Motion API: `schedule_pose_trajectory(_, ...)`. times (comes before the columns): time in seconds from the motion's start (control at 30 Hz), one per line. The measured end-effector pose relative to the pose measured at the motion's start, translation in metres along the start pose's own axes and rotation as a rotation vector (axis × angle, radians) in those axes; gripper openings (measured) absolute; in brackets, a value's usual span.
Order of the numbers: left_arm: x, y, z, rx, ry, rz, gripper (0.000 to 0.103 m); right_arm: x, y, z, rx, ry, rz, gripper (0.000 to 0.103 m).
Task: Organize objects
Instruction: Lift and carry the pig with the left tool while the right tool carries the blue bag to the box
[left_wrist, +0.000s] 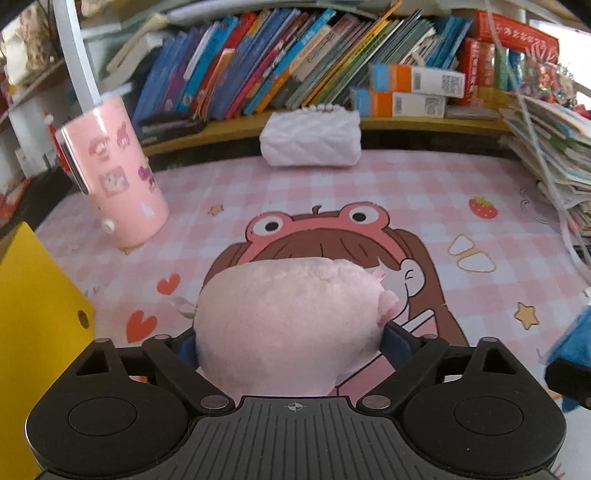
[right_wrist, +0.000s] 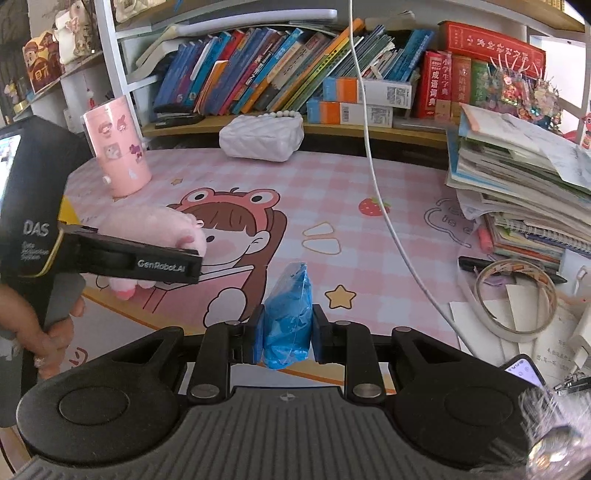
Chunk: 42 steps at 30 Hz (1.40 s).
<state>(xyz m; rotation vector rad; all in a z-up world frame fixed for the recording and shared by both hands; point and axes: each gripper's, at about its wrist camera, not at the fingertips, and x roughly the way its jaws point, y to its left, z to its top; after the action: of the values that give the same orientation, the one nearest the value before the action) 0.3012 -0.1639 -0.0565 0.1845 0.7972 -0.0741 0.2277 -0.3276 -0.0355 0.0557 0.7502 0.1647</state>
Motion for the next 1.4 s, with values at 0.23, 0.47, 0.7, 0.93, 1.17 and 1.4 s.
schedule_pose_trajectory(0.23, -0.049, 0.010, -0.009, -0.045, -0.065, -0.061, 0.092, -0.005, 0.004, 0.000, 0.015, -0.003, 0.005, 0.023)
schedule_pose_trajectory(0.47, -0.091, 0.028, -0.039, -0.102, -0.071, -0.094, 0.092, -0.016, 0.017, -0.005, 0.004, -0.017, 0.010, 0.023)
schedule_pose_trajectory(0.7, -0.118, 0.050, -0.069, -0.141, -0.065, -0.095, 0.092, -0.035, 0.037, -0.016, -0.027, -0.026, 0.008, 0.023)
schedule_pose_trajectory(0.93, -0.138, 0.070, -0.095, -0.162, -0.063, -0.112, 0.092, -0.048, 0.068, -0.032, -0.046, -0.007, 0.023, 0.023)
schedule_pose_trajectory(1.17, -0.164, 0.095, -0.122, -0.163, -0.058, -0.128, 0.092, -0.065, 0.107, -0.046, -0.065, -0.002, 0.037, 0.023)
schedule_pose_trajectory(1.4, -0.185, 0.131, -0.151, -0.208, -0.045, -0.104, 0.092, -0.079, 0.154, -0.063, -0.107, 0.006, 0.074, 0.023)
